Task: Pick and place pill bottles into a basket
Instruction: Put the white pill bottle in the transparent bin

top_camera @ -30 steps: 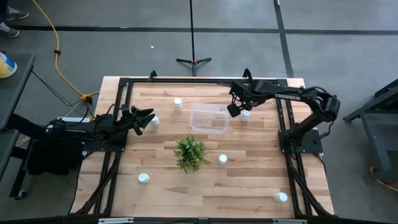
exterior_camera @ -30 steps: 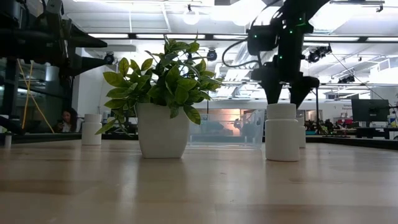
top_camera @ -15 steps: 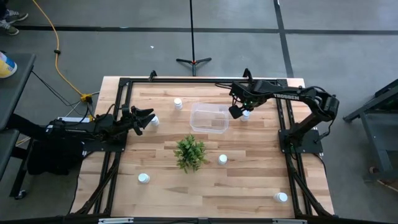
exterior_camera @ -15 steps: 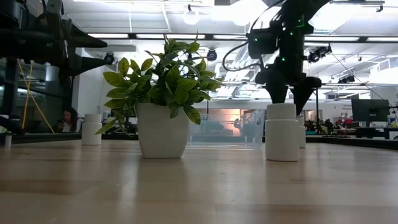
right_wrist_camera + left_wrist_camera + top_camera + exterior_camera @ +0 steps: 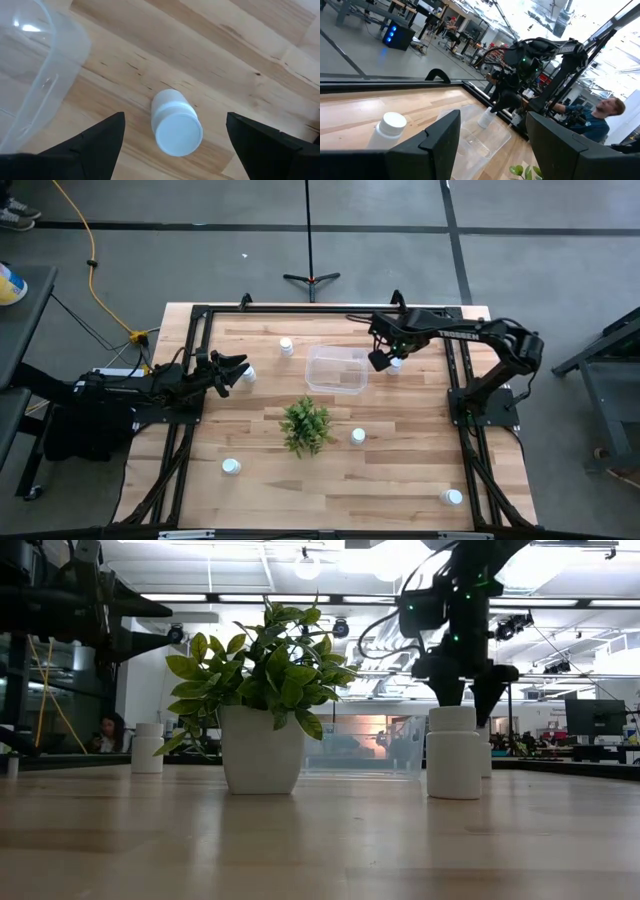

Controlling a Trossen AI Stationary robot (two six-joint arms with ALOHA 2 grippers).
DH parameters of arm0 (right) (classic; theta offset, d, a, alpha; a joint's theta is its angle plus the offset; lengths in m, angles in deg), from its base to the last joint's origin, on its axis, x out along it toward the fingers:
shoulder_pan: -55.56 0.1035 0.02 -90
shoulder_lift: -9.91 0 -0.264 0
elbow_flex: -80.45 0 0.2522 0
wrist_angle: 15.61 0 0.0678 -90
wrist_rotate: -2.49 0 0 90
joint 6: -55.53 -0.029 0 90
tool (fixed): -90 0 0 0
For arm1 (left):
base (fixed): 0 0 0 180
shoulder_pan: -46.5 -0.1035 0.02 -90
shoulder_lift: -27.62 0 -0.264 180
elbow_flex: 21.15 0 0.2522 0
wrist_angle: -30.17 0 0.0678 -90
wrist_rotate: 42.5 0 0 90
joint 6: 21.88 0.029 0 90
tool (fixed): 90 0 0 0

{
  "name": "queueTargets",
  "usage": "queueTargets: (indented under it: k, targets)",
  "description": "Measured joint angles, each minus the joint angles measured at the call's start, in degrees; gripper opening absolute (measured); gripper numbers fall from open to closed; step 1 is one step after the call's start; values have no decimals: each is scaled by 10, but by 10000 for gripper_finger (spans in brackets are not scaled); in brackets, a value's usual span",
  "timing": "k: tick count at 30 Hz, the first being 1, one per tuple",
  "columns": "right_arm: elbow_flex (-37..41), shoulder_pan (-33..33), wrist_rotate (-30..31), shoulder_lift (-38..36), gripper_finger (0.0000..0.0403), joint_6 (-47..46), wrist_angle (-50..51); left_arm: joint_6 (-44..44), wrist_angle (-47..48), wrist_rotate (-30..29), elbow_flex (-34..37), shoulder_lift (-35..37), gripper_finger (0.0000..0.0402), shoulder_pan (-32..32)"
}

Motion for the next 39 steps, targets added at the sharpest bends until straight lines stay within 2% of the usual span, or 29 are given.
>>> queueTargets:
  k: [12,22,39]
  targets:
    - [0,0,-12,55,335,13,6,0,2,-1,0,0,262,0]
    - [0,0,1,84,332,16,7,0,2,-1,0,0,262,0]
    - [0,0,-5,90,332,40,8,0,2,-1,0,0,262,0]
